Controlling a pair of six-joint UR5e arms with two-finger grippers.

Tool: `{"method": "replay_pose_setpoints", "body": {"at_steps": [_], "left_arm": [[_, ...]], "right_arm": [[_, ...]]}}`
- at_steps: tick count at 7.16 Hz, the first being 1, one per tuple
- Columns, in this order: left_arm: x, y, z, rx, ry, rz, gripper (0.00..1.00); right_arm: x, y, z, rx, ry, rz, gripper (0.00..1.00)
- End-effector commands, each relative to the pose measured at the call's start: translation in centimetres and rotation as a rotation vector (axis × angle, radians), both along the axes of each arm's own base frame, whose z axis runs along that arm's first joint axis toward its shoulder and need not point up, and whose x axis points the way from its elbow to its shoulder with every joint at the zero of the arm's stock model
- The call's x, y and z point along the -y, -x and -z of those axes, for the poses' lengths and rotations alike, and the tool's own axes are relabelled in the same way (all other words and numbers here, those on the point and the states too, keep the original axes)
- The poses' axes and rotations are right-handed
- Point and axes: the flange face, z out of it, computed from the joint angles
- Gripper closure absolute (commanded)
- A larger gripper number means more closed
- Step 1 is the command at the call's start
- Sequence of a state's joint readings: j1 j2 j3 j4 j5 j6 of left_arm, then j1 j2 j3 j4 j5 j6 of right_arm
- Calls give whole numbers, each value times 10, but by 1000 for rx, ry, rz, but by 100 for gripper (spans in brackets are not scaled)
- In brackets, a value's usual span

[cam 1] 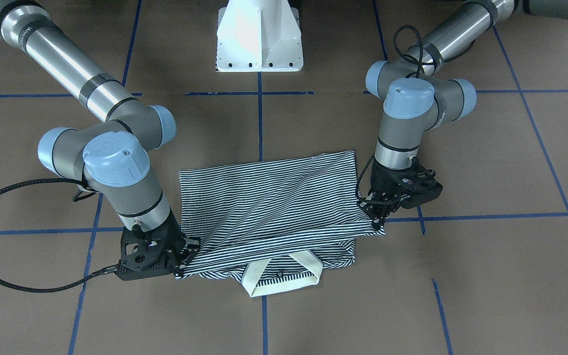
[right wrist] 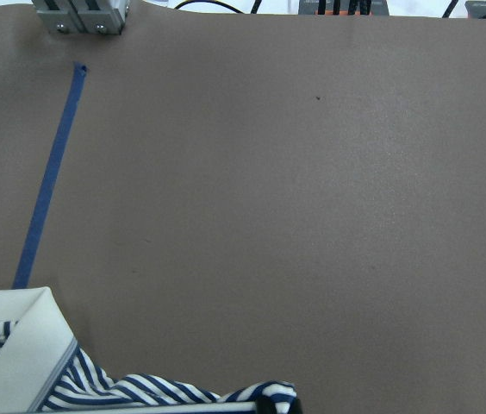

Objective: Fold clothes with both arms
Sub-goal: 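Release the hem near the collar with both grippers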

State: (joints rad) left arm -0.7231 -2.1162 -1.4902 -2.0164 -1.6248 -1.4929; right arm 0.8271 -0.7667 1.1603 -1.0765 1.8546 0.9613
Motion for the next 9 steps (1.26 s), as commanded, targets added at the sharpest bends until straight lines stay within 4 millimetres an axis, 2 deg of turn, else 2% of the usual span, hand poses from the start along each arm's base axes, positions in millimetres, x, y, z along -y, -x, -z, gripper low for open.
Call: {"method": "replay_pose_setpoints", "body": {"at_steps": [1,3,4,5,6,7,8,9], "left_arm": [[2,-2,15,-15,-11,1,100],[-1,-5,20,-38,3,-33,100],[-1,-5,21,-39,1,-34,100],[0,-4,22,-40,-5,-30,19],[9,5,27,-36,0,-17,0],[29,33,30,-46,2,-13,0],[44,64,31,-38,-13,-80,0],[45,81,38,-29,-24,-93,0]], "right_arm": [[-2,4,6,6,-4,4,100],[-8,10,12,25,-19,14,100],[-8,10,9,25,-16,12,93],[-10,10,3,21,-8,10,1],[-10,7,3,35,4,17,0],[-13,5,1,62,38,61,0],[-23,-3,1,97,57,89,0],[-46,-19,-19,115,88,98,0]]}}
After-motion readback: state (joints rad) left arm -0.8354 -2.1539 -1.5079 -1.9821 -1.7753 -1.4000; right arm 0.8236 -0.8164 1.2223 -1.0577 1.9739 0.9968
